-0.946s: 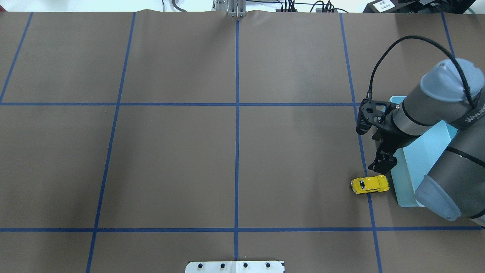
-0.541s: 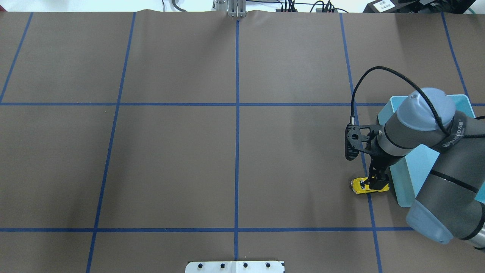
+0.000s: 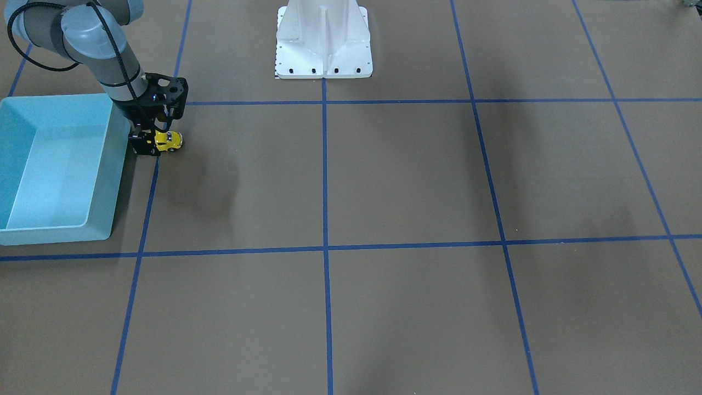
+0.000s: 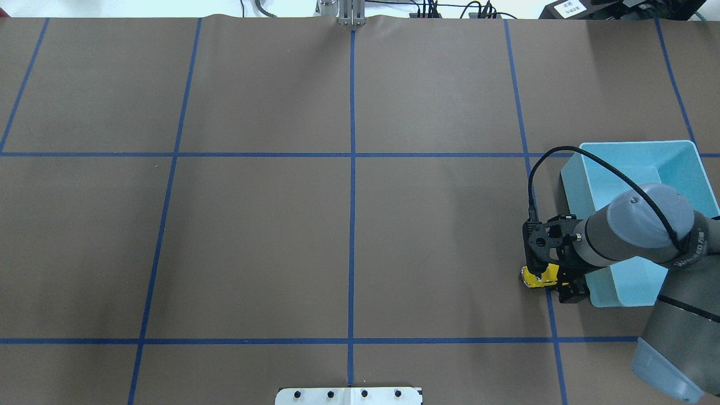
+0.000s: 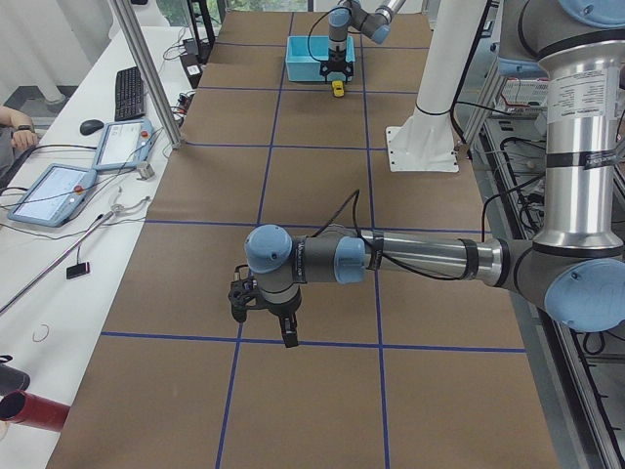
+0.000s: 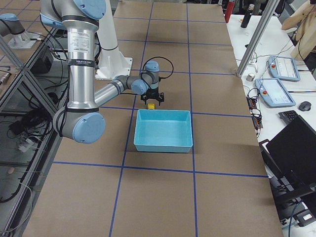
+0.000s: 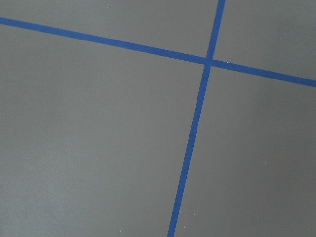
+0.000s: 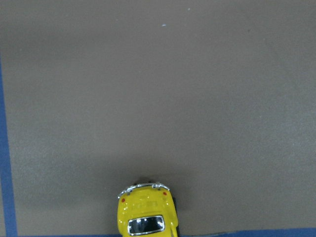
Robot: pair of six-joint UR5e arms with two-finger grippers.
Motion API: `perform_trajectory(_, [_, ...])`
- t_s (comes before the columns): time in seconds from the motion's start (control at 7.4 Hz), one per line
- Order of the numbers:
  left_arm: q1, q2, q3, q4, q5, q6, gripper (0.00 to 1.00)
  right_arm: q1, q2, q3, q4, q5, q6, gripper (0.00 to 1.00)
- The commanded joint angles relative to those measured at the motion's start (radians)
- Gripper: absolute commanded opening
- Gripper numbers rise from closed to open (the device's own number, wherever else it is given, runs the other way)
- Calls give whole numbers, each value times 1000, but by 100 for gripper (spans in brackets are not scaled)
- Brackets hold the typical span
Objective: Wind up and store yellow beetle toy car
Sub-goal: 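Lower the right gripper and grasp the yellow car, then lift the car with the right gripper and carry it over the bin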
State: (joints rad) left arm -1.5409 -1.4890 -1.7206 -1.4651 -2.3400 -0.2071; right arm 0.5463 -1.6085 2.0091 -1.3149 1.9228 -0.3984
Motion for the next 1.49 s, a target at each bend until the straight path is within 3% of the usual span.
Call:
perform_trajectory(0.0, [-1,1,-1,0,-1,-1,100,-20,-18,-6,28,-10,-2,100])
perform_trajectory(0.68, [1,7,4,-1,-1,2,100,-68,5,-30,28,-62,-20,99])
perform_trajectory(0.95, [1,6,7,-1,-1,-1,100,-80,5,-35,26,-94,-22,86])
perform_trajectory(1.08, [1,6,9,-1,-1,-1,100,-80,5,-35,25,-94,-25,62])
perform_trajectory(1.22, [1,6,7,0,-1,-3,100,-77,2,-29,25,-97,-31,1])
perform_trajectory(1.35, [1,6,9,0,-1,-3,100,-65,1,-21,23,-99,-33,0])
